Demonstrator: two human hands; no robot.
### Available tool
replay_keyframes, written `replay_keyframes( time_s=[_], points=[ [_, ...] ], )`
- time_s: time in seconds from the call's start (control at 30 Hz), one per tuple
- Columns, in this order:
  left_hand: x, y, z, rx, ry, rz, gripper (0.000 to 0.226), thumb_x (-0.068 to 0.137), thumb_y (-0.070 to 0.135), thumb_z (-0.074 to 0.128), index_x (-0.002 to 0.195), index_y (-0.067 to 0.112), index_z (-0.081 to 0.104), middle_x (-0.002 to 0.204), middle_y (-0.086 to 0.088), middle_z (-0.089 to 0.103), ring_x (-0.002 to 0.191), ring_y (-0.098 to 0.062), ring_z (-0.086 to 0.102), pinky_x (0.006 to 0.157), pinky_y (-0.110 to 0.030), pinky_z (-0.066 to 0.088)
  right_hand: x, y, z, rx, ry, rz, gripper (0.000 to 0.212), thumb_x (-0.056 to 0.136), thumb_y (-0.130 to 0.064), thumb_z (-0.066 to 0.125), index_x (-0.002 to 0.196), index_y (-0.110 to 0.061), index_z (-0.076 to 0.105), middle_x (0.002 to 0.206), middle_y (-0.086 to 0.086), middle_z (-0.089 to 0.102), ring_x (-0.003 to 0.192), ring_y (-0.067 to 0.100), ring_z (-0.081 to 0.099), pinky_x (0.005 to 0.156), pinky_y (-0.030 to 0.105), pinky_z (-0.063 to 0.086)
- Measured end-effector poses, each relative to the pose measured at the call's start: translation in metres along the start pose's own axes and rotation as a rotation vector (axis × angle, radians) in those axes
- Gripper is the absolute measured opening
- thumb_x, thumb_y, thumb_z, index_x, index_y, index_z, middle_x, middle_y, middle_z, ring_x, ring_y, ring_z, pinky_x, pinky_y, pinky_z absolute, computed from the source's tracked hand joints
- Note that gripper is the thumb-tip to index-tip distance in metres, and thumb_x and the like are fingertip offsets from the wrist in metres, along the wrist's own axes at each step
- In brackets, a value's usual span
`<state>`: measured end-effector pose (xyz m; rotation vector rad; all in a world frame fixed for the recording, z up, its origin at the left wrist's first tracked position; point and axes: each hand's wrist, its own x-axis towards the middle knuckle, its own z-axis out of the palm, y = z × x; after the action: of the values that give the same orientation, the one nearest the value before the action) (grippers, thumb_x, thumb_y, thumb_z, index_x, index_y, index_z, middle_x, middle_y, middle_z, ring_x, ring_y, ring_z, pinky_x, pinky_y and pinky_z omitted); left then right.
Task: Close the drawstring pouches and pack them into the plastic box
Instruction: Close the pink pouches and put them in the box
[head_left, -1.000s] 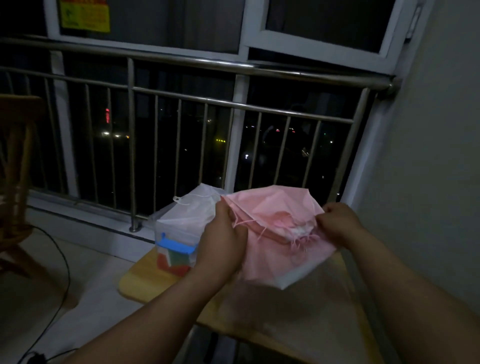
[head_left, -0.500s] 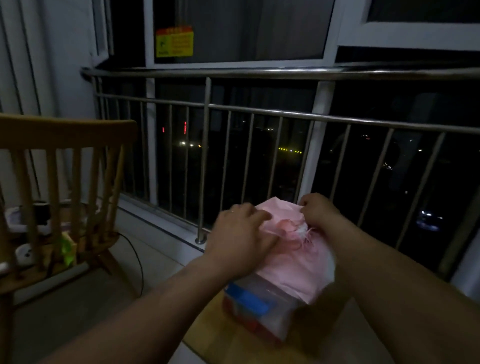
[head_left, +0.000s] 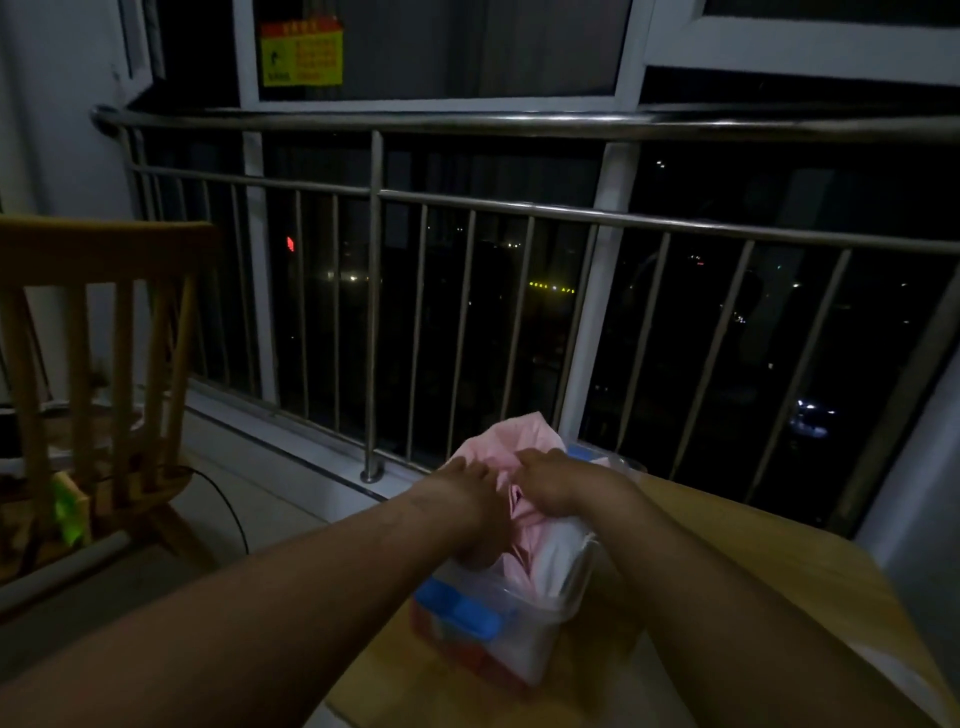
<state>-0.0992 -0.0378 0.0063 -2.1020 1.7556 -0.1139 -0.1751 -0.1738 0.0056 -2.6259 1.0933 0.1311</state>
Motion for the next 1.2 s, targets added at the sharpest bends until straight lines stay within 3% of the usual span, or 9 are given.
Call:
replay_keyframes(
  time_s=[0.1, 0.2, 0.33, 0.43, 0.6, 0.73, 0.83, 1.03, 1.2],
  points=[
    [0.008, 0.012, -0.001, -0.105, -0.062, 0.012, 0.074, 0.1, 0.047, 0.055, 0.161, 0.021, 0.024, 0.168, -0.013, 0.023, 0.154, -0.033, 0.021, 0.126, -0.052, 0.02, 0.002, -0.008, 0.002, -0.185, -0.097, -0.028, 0.06, 0.109, -0.04, 0.042, 0.161, -0.016, 0.027, 0.165, 0.012, 0.032, 0.148, 0.033, 0.035, 0.122, 0.045, 0.029],
    [0.014, 0.015, -0.001, -0.372, -0.176, -0.057, 0.055, 0.099, 0.04, 0.057, 0.15, 0.02, 0.046, 0.145, -0.012, 0.052, 0.13, -0.03, 0.051, 0.112, -0.046, 0.041, 0.006, -0.01, 0.004, -0.132, -0.162, -0.007, 0.059, 0.106, -0.044, 0.044, 0.16, -0.021, 0.032, 0.164, 0.009, 0.035, 0.147, 0.032, 0.036, 0.12, 0.042, 0.03],
    [0.016, 0.014, 0.006, -0.38, -0.251, 0.023, 0.055, 0.106, 0.029, 0.048, 0.155, 0.006, 0.036, 0.155, -0.022, 0.038, 0.14, -0.037, 0.041, 0.117, -0.046, 0.034, 0.01, -0.012, 0.008, 0.01, -0.292, 0.034, 0.047, 0.109, -0.026, 0.047, 0.152, -0.008, 0.044, 0.155, 0.013, 0.046, 0.138, 0.031, 0.046, 0.106, 0.027, 0.032],
    [0.014, 0.012, 0.01, -0.395, -0.281, 0.016, 0.055, 0.105, 0.028, 0.052, 0.155, 0.008, 0.039, 0.155, -0.02, 0.04, 0.138, -0.037, 0.044, 0.116, -0.046, 0.036, 0.008, -0.012, 0.013, 0.034, -0.284, 0.028, 0.042, 0.108, -0.024, 0.046, 0.146, -0.006, 0.051, 0.143, 0.015, 0.056, 0.131, 0.033, 0.054, 0.103, 0.033, 0.04],
    [-0.009, 0.008, -0.016, -0.485, -0.077, 0.016, 0.051, 0.103, 0.042, 0.055, 0.145, 0.013, 0.05, 0.138, -0.014, 0.059, 0.121, -0.032, 0.058, 0.096, -0.036, 0.043, -0.004, -0.005, -0.008, -0.064, 0.068, 0.013, 0.04, 0.102, -0.042, 0.044, 0.121, -0.015, 0.067, 0.122, 0.011, 0.068, 0.107, 0.028, 0.064, 0.098, 0.044, 0.052],
    [-0.032, 0.002, -0.044, -0.582, -0.06, 0.083, 0.029, 0.106, 0.037, 0.048, 0.107, 0.014, 0.067, 0.103, -0.007, 0.065, 0.094, -0.023, 0.062, 0.082, -0.031, 0.045, -0.043, 0.008, -0.033, -0.036, 0.309, -0.041, 0.053, 0.106, -0.052, 0.031, 0.123, -0.016, 0.066, 0.124, 0.012, 0.064, 0.108, 0.031, 0.062, 0.094, 0.043, 0.052],
    [-0.04, 0.005, -0.06, -0.822, 0.008, 0.054, 0.035, 0.107, 0.032, 0.042, 0.119, 0.007, 0.065, 0.103, -0.009, 0.068, 0.089, -0.022, 0.069, 0.067, -0.024, 0.051, -0.067, 0.023, -0.04, -0.016, 0.412, -0.039, 0.047, 0.105, -0.049, 0.034, 0.114, -0.016, 0.067, 0.121, 0.013, 0.064, 0.106, 0.035, 0.062, 0.092, 0.043, 0.053],
    [-0.046, 0.057, -0.079, -0.684, 0.394, 0.024, 0.047, 0.103, 0.035, 0.048, 0.143, 0.011, 0.052, 0.146, -0.012, 0.053, 0.13, -0.027, 0.053, 0.106, -0.035, 0.043, -0.125, 0.073, -0.034, 0.065, 0.468, 0.025, 0.043, 0.105, -0.049, 0.034, 0.106, -0.022, 0.067, 0.102, 0.003, 0.063, 0.091, 0.024, 0.062, 0.087, 0.044, 0.055],
    [-0.046, 0.132, -0.066, -0.771, 0.492, 0.138, 0.046, 0.1, 0.023, 0.055, 0.146, 0.018, 0.051, 0.147, -0.004, 0.053, 0.129, -0.021, 0.054, 0.106, -0.033, 0.045, -0.183, 0.143, 0.003, 0.128, 0.469, 0.151, 0.039, 0.106, -0.048, 0.036, 0.091, -0.023, 0.063, 0.092, -0.001, 0.064, 0.086, 0.021, 0.061, 0.082, 0.041, 0.053]
  ],
)
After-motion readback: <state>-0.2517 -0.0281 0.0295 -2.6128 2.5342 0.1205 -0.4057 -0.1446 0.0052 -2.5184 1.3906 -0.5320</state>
